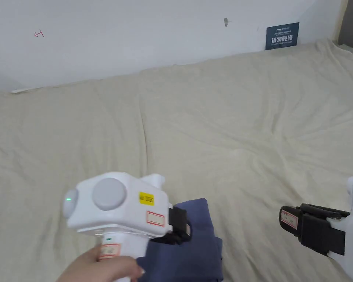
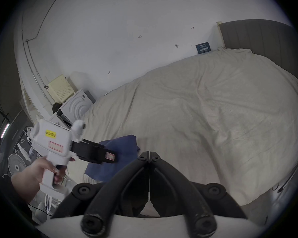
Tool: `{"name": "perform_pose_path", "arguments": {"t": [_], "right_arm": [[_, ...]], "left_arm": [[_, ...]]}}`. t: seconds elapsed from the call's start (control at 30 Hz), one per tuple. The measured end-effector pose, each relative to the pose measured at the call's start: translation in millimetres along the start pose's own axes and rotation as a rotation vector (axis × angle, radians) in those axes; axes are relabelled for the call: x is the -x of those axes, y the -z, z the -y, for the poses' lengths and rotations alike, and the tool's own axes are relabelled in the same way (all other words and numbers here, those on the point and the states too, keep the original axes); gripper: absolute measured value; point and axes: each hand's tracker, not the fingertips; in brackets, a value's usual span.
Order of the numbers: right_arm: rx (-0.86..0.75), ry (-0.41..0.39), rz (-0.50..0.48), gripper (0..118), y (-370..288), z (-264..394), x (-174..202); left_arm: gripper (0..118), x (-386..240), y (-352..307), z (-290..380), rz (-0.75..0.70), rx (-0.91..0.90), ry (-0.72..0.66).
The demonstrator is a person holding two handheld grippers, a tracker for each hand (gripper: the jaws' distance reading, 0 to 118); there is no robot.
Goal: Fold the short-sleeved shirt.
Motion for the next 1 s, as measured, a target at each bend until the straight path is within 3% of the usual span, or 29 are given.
{"name": "perform_pose_path", "arguments": {"t": [0.17,0.27,0.37,0.5,0.67,0.8,0.87,0.9,1.0], "right_arm": [[0.007,-0.013,0.009,0,-1,0,2],[0.005,-0.008,0.008,0,-4,0,5],[0.004,0.008,-0.009,0,-6,-1,6],[-0.008,0.008,-0.035,0,-11,-5,15],[-0.185,-0.089,-0.043,0,-32,-16,48],[-0.487,-0.311,-0.006,0,-64,-10,95],[-0.615,-0.436,0.131,0,-70,-1,115],[-0.682,-0.439,0.166,0,-70,6,118],[-0.673,-0.361,0.027,0,-61,9,98]], "left_arm": [[2,-21,62,-2,-0.082,0.087,0.065],[2,-27,59,-5,-0.037,0.040,0.029],[2,-25,21,8,0.126,-0.222,-0.022],[2,-31,-58,41,-0.075,-0.660,0.134],[2,-18,-135,85,-0.262,-0.981,0.115],[2,-14,-172,121,-0.451,-1.193,0.143],[2,-11,-181,138,-0.512,-1.303,0.140],[0,-8,-183,143,-0.555,-1.328,0.148],[0,2,-178,150,-0.636,-1.311,0.150]]}}
